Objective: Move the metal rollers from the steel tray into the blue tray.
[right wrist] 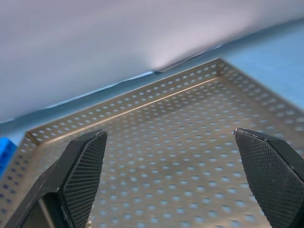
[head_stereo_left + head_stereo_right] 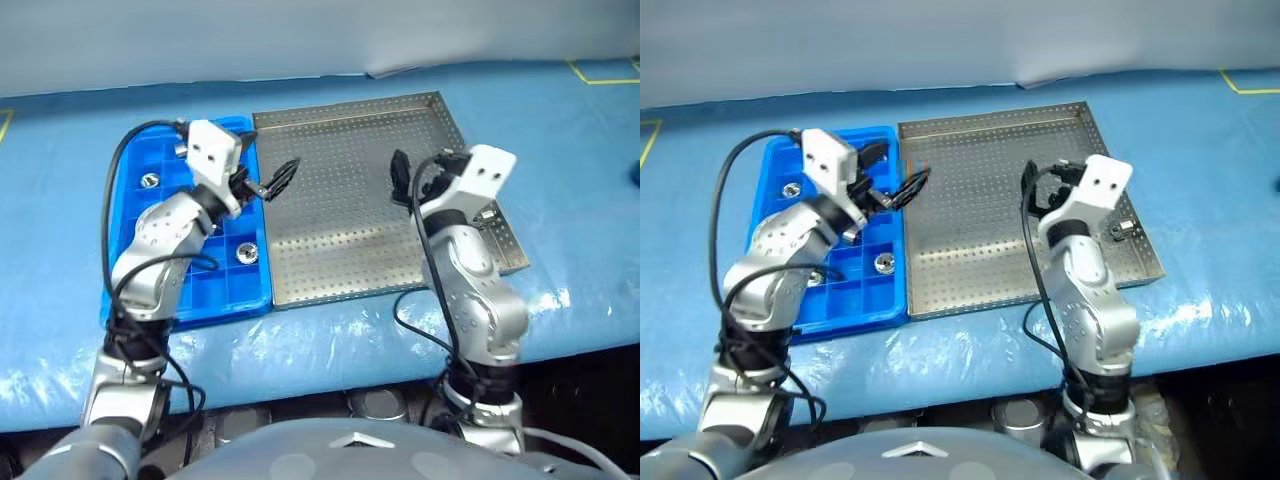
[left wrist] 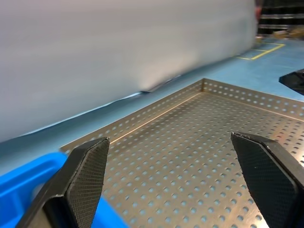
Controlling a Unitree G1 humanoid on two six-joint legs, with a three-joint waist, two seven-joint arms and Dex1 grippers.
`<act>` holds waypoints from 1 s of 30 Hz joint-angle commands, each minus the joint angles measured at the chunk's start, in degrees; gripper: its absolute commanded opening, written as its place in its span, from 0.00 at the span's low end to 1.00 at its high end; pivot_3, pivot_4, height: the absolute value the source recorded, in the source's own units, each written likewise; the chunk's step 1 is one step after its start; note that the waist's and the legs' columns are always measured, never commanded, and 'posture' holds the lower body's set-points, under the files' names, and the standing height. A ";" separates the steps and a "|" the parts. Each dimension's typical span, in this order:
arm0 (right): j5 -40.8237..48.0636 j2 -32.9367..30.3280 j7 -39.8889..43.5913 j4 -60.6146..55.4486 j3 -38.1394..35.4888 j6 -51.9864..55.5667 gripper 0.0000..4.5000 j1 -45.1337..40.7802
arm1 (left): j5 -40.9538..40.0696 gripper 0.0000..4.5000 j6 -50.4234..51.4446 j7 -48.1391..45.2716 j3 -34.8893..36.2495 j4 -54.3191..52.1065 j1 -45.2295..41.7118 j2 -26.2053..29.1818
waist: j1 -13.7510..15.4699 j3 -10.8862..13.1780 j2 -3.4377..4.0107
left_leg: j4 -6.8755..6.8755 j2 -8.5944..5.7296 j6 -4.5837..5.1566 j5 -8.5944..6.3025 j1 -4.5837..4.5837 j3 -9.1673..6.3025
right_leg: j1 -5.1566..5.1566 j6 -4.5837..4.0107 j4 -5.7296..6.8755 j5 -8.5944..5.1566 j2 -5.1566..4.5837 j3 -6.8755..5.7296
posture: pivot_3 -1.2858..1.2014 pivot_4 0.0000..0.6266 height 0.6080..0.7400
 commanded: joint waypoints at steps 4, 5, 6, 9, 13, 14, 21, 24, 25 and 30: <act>-4.17 -5.97 5.61 -11.87 0.37 -1.19 1.00 10.72 | 2.33 1.00 -2.94 -9.33 -6.29 16.11 -12.00 -2.82 | -4.51 0.00 0.02 | -0.01 0.02 0.02 -0.01 0.05 0.05 | 0.00 0.04 0.03 -0.03 0.05 0.09 | 0.36 0.24 1.00; -4.07 -6.38 6.32 -13.17 0.28 -1.07 1.00 12.37 | 2.70 1.00 -3.70 -10.93 -7.01 19.10 -13.77 -3.53 | -5.11 0.00 0.01 | -0.01 0.02 0.02 -0.01 0.05 0.04 | 0.01 0.07 0.04 -0.04 0.04 0.06 | 0.35 0.24 1.00; -3.86 -6.42 6.77 -14.02 0.12 -1.04 1.00 13.42 | 3.05 1.00 -4.40 -12.05 -7.34 21.43 -15.02 -4.05 | -5.88 0.00 0.01 | 0.02 0.02 0.03 -0.02 0.04 0.03 | 0.01 0.17 0.04 -0.10 0.05 0.06 | 0.35 0.24 1.00; -2.70 -6.72 9.14 -18.22 -0.47 -0.95 1.00 18.57 | 5.25 1.00 -8.40 -15.64 -9.05 32.42 -21.01 -6.96 | -8.83 0.03 -0.04 | 0.05 0.00 0.04 -0.02 0.07 0.14 | 0.03 0.39 0.04 -0.18 0.04 0.20 | 0.33 0.24 1.00; -2.13 -7.14 11.65 -21.37 0.04 -0.74 1.00 23.02 | 8.36 1.00 -13.75 -18.37 -10.23 45.36 -27.41 -11.05 | -11.74 0.07 -0.10 | 0.05 -0.01 0.05 -0.03 0.06 0.16 | 0.05 0.51 0.00 -0.21 0.05 0.22 | 0.31 0.24 1.00; -2.35 -7.15 11.88 -21.69 0.23 -0.75 1.00 23.57 | 8.99 1.00 -14.91 -18.77 -10.22 47.86 -28.46 -11.77 | -12.45 0.08 -0.11 | 0.03 -0.02 0.06 -0.04 0.08 0.19 | 0.05 0.52 -0.01 -0.22 0.04 0.26 | 0.31 0.24 1.00; -4.36 -4.36 10.34 -24.56 2.19 -1.52 1.00 27.49 | 15.49 1.00 -24.09 -18.06 -10.85 66.05 -35.45 -18.16 | -18.18 0.16 -0.26 | -0.02 -0.02 0.22 -0.13 0.07 0.29 | 0.08 0.61 -0.07 -0.27 0.04 0.35 | 0.26 0.24 1.00; -5.77 -2.77 9.39 -26.03 3.32 -2.26 1.00 29.94 | 17.47 1.00 -26.65 -16.55 -10.41 71.19 -37.28 -19.87 | -20.51 0.18 -0.29 | -0.02 -0.03 0.29 -0.17 0.04 0.38 | 0.08 0.68 -0.08 -0.31 0.01 0.40 | 0.24 0.24 1.00; -6.26 -2.28 9.12 -26.45 3.58 -2.53 1.00 30.71 | 17.96 1.00 -27.17 -15.72 -10.12 72.74 -37.83 -20.30 | -21.39 0.19 -0.31 | -0.02 -0.03 0.32 -0.19 0.04 0.39 | 0.09 0.70 -0.09 -0.32 0.00 0.41 | 0.24 0.24 1.00; -7.88 -0.57 8.55 -27.42 3.83 -3.77 1.00 32.90 | 22.24 1.00 -29.40 -8.90 -10.49 77.84 -38.98 -21.69 | -25.31 0.24 -0.41 | -0.01 -0.07 0.35 -0.21 0.09 0.53 | 0.28 0.84 -0.10 -0.33 -0.08 0.50 | 0.23 0.24 1.00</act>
